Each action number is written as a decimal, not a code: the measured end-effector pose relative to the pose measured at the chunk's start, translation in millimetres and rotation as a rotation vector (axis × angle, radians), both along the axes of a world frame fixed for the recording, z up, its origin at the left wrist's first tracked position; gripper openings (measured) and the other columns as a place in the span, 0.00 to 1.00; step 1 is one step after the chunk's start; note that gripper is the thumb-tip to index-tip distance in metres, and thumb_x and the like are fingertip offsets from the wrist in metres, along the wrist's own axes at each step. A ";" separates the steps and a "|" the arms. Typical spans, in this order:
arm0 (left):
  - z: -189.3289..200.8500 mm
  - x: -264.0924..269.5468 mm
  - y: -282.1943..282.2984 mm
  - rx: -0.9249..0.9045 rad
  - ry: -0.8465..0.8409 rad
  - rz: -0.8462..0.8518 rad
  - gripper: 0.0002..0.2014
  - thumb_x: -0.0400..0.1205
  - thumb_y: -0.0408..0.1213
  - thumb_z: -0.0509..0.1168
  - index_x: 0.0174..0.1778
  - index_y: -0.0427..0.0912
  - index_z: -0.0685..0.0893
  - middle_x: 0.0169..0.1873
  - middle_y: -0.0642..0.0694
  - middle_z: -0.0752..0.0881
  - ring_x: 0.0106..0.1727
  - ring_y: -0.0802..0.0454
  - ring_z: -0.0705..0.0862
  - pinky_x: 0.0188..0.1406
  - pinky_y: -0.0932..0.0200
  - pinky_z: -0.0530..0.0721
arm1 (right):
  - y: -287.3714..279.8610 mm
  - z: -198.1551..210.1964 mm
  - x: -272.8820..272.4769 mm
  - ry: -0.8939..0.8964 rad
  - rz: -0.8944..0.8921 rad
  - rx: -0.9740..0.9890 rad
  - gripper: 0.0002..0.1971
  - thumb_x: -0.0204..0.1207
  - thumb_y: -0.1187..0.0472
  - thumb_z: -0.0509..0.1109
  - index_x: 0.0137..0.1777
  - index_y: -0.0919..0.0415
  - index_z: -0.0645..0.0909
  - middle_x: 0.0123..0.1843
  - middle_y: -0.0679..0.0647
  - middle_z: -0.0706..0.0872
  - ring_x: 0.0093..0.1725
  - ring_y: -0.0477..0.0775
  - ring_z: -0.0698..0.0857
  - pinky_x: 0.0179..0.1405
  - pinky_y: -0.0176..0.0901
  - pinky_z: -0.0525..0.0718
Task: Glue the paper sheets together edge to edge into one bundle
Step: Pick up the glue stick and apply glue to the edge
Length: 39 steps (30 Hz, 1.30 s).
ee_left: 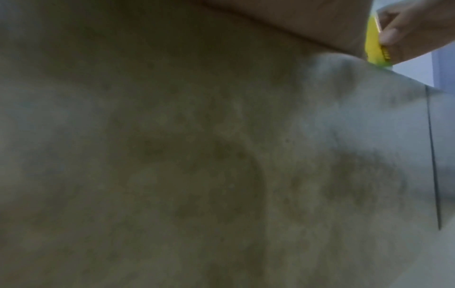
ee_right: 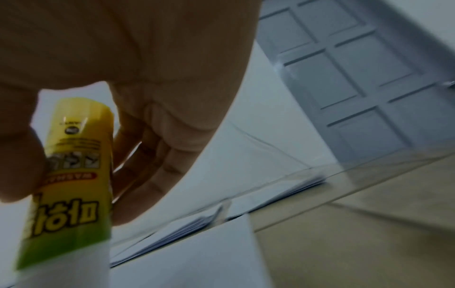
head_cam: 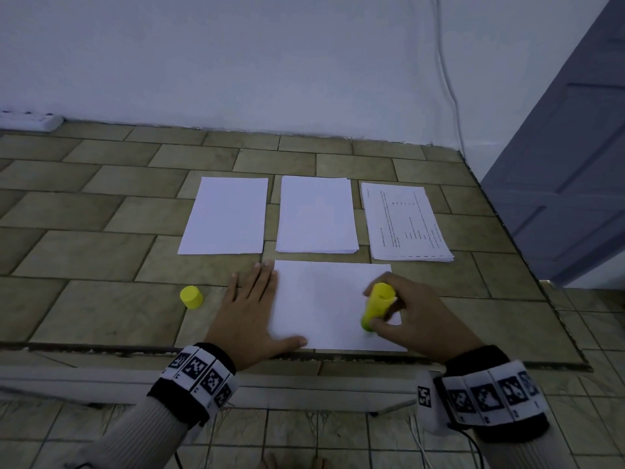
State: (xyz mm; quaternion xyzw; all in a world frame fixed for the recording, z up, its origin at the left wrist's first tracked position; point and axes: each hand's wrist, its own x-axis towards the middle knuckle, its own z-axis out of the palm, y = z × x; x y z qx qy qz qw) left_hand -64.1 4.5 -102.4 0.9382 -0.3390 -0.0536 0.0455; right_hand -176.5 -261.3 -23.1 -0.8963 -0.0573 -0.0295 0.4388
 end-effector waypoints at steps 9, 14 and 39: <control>-2.8 0.2 -0.3 -0.046 0.003 -0.022 0.64 0.67 0.85 0.36 0.83 0.32 0.61 0.84 0.38 0.55 0.85 0.42 0.53 0.81 0.33 0.52 | 86.5 -13.7 47.4 0.032 0.194 -0.016 0.13 0.71 0.60 0.76 0.54 0.59 0.80 0.51 0.53 0.84 0.49 0.51 0.84 0.49 0.54 0.86; -6.9 2.1 2.2 -0.084 -0.009 -0.069 0.58 0.73 0.80 0.36 0.79 0.30 0.69 0.81 0.35 0.65 0.82 0.36 0.62 0.76 0.31 0.58 | 99.9 -12.9 53.3 0.011 0.262 -0.090 0.14 0.73 0.60 0.75 0.57 0.61 0.80 0.54 0.57 0.84 0.51 0.54 0.81 0.52 0.47 0.81; 4.0 -0.5 1.1 0.000 0.056 0.011 0.67 0.60 0.88 0.35 0.85 0.38 0.43 0.85 0.45 0.40 0.85 0.51 0.36 0.83 0.37 0.39 | 65.8 -0.2 117.2 0.075 0.028 -0.091 0.12 0.69 0.65 0.78 0.49 0.62 0.79 0.47 0.52 0.85 0.47 0.52 0.84 0.50 0.48 0.85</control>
